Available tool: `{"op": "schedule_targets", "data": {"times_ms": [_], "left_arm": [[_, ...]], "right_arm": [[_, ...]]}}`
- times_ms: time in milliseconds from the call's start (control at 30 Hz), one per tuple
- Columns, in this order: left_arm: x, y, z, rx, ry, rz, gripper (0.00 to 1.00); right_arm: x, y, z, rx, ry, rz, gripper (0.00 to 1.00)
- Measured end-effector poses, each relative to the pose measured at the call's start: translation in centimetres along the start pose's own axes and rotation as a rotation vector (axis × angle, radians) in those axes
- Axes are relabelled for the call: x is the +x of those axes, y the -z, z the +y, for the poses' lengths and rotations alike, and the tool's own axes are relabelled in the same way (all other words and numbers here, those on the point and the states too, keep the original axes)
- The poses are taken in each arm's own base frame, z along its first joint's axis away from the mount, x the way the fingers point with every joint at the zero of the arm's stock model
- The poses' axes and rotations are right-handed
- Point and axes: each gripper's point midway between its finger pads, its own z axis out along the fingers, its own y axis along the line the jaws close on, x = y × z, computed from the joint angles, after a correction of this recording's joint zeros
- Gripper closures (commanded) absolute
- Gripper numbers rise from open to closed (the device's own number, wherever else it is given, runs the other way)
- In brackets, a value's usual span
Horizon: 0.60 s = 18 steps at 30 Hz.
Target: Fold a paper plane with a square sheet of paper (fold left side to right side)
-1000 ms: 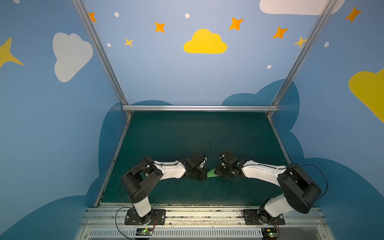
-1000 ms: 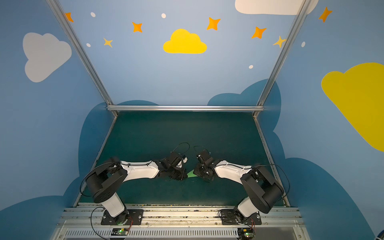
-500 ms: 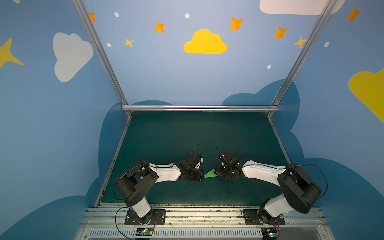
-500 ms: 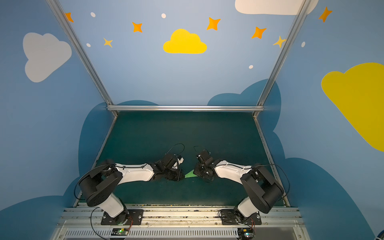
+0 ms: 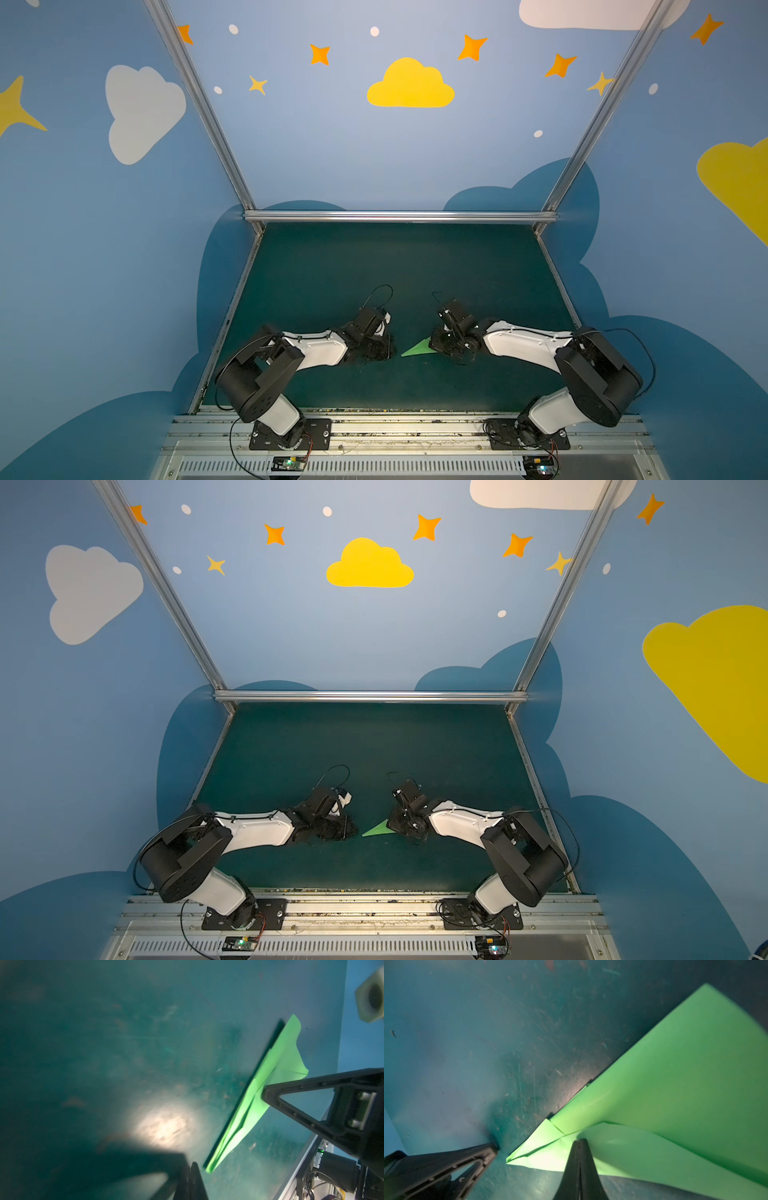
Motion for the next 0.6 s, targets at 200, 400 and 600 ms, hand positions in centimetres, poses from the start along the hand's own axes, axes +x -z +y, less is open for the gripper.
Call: {"op": "schedule_targets", "data": {"times_ms": [200,400,600], "left_arm": [[1.0,1.7,0.7,-0.043,0.024,0.021,0.96],[-0.2,2.3,-3.1,0.007,-0.019,0.017,0.96],[-1.3,2.1,-5.6,0.049,-0.049,0.007,0.96]], "right_arm": [[0.0,0.0,0.0,-0.001,0.000,0.000,1.00],[0.1,-0.2,-0.1,0.003,-0.002,0.008,1.00],[0.4,-0.3,0.2,0.011,-0.007,0.002,1.00]]}}
